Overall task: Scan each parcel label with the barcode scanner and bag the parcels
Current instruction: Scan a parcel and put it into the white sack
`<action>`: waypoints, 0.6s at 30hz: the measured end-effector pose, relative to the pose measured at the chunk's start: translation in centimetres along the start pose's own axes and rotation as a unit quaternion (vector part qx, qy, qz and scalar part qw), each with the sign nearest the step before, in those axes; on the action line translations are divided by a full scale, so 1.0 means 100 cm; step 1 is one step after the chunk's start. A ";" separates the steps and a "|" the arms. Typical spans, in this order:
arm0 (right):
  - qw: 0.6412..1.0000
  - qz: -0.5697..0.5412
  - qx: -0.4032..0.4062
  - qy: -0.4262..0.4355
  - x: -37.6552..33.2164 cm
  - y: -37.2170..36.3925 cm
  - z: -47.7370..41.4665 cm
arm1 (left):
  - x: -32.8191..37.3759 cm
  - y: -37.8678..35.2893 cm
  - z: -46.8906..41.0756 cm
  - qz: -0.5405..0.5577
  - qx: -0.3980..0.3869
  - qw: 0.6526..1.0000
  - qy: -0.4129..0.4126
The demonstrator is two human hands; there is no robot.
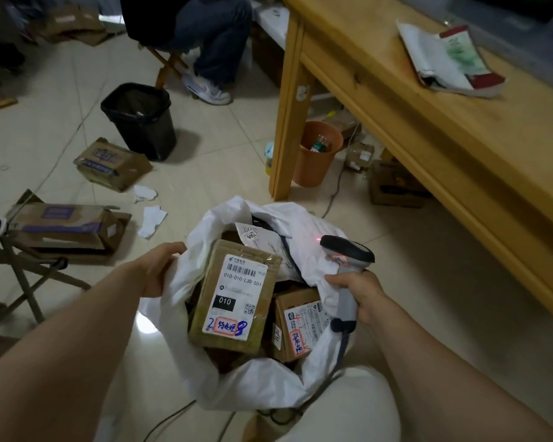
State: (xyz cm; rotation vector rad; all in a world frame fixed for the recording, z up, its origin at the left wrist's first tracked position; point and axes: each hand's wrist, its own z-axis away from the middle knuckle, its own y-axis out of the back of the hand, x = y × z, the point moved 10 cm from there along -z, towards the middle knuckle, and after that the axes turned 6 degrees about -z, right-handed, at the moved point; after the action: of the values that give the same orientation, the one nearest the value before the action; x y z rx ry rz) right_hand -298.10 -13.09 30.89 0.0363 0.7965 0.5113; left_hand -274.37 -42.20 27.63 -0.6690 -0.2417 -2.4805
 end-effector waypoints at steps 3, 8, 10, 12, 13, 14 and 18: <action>1.000 0.011 0.006 0.017 -0.005 0.000 0.008 | 0.003 -0.002 0.006 0.011 -0.013 1.000 -0.022; 0.996 0.021 0.064 0.060 -0.029 0.014 0.028 | 0.078 0.064 0.048 -0.422 0.394 0.810 -0.103; 0.993 0.001 0.088 0.082 -0.045 0.018 0.039 | 0.112 0.062 0.078 -0.423 0.452 0.766 -0.173; 0.989 -0.022 0.098 0.111 -0.059 0.016 0.049 | 0.115 0.070 0.080 -0.346 0.415 0.823 -0.174; 0.987 -0.027 0.096 0.122 -0.062 0.014 0.052 | 0.103 0.071 0.075 -0.239 0.349 0.895 -0.145; 0.988 -0.022 0.089 0.126 -0.062 0.010 0.055 | 0.083 0.056 0.068 -0.106 0.238 0.960 -0.102; 0.995 -0.006 0.053 0.088 -0.042 -0.006 0.067 | 0.047 0.014 0.080 0.019 0.095 0.992 -0.082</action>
State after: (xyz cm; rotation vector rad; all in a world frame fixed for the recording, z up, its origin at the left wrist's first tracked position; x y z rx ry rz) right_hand -295.64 -14.43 38.32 0.0865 0.9955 0.4649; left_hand -273.78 -43.12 36.93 -0.7874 -0.5157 -2.3316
